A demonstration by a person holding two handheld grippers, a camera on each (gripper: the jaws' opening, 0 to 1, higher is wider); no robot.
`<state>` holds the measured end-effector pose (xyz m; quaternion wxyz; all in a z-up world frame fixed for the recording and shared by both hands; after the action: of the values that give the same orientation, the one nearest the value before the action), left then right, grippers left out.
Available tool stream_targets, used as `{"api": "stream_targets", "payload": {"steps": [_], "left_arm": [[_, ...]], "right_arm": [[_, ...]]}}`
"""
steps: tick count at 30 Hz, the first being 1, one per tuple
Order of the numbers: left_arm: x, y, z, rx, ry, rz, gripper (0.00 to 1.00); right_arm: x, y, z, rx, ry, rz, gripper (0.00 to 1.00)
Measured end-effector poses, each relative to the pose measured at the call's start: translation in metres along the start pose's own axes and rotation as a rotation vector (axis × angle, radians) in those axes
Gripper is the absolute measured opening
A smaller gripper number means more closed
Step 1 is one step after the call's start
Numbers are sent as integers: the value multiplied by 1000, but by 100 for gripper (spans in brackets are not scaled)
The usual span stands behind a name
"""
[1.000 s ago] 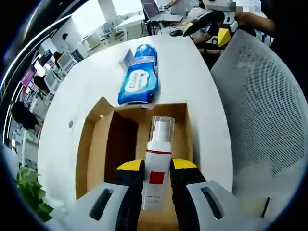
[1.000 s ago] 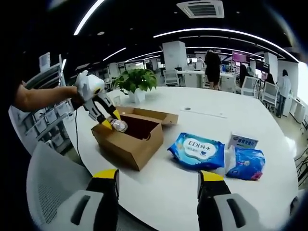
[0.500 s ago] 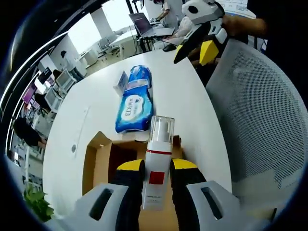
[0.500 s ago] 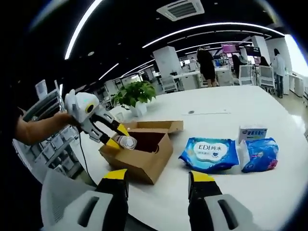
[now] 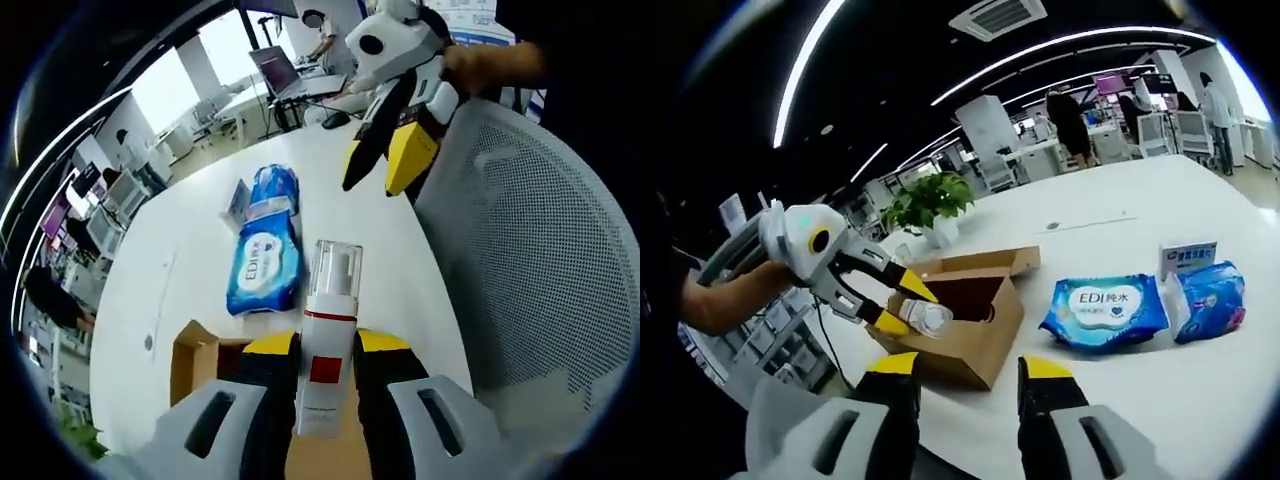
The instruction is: Operate the shoe box by opening the lid, removing the specified soft item, and placing it in the target area until the item is outside and the box remains undamaged.
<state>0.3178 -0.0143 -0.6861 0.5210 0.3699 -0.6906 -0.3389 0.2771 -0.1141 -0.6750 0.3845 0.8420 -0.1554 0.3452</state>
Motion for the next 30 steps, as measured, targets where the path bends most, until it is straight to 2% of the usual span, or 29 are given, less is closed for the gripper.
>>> {"api": "stream_targets", "payload": {"steps": [12,20,24,30], "left_arm": [[24,-6,10,13,-49,69,20],[39,-5,16,37,-96,129,20],[42,-7,18,56,-133,148,21],[45,-9,17,78,-141,172,21]], "right_arm": [[3,-13,-17,74,-27,-3,33],[5,-15,-21,103,-57,6,28],[6,-16,-21,115,-81,12,26],[8,-16,-21,124,-112,27,22]]}}
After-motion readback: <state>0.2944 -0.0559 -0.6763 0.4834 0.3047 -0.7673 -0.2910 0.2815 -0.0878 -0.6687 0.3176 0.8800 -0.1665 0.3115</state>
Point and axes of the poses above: the point that each gripper's makers call its tool centre point, and the gripper's own axes: y roughly backward along the fingers, z roughly to its right, x roughly out of its top, the point moved 2 cm from there along y, roughly backward along the fingers, and after that the axes turned 10 degrees about -z, right-handed, at the moved point
